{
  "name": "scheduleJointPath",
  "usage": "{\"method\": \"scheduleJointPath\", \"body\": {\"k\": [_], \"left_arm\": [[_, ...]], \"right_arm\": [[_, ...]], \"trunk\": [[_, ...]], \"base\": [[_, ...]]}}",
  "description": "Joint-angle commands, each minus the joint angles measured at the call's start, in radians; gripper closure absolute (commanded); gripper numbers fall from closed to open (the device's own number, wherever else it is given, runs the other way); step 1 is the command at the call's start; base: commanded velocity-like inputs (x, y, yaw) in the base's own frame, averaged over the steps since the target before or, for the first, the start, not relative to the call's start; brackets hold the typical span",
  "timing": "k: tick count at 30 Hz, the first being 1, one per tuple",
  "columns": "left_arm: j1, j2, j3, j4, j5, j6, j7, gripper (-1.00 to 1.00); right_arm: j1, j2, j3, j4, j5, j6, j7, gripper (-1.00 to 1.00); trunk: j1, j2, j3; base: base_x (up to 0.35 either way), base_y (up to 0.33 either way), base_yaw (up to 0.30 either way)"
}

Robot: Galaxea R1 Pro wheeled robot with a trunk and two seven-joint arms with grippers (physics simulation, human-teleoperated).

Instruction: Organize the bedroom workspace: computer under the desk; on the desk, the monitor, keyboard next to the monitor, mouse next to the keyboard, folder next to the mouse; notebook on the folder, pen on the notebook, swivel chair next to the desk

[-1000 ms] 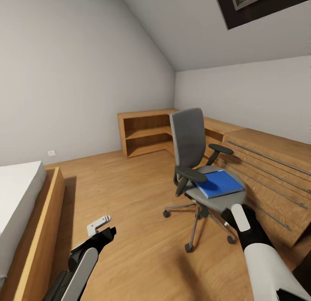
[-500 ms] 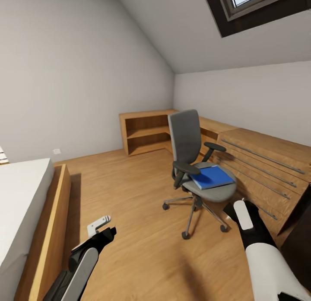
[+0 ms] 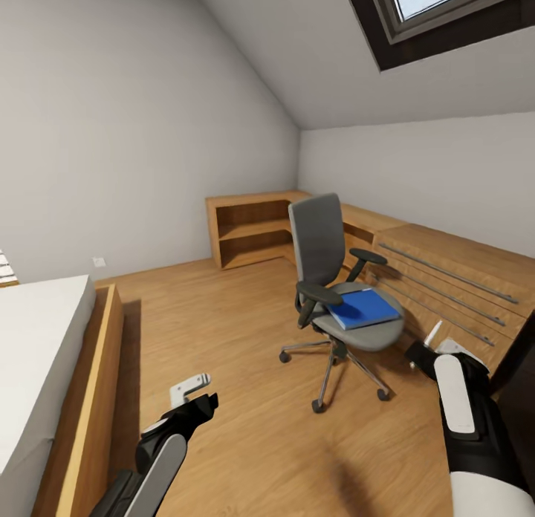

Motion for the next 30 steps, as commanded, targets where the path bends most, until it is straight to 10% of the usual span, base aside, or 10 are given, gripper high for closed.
{"method": "scheduleJointPath", "body": {"k": [1, 30], "left_arm": [[-0.001, 0.000, -0.002, -0.001, 0.007, 0.002, 0.009, -1.00], [-0.001, 0.000, -0.048, 0.007, 0.008, 0.001, 0.010, -1.00]], "right_arm": [[0.000, 0.000, 0.000, -0.008, -0.015, 0.008, -0.011, 1.00], [0.014, -0.002, -0.001, -0.061, -0.032, 0.059, -0.012, 1.00]], "trunk": [[-0.004, 0.007, 0.002], [-0.115, 0.210, 0.093]], "base": [[0.000, 0.000, 0.000], [0.000, 0.000, -0.098]]}}
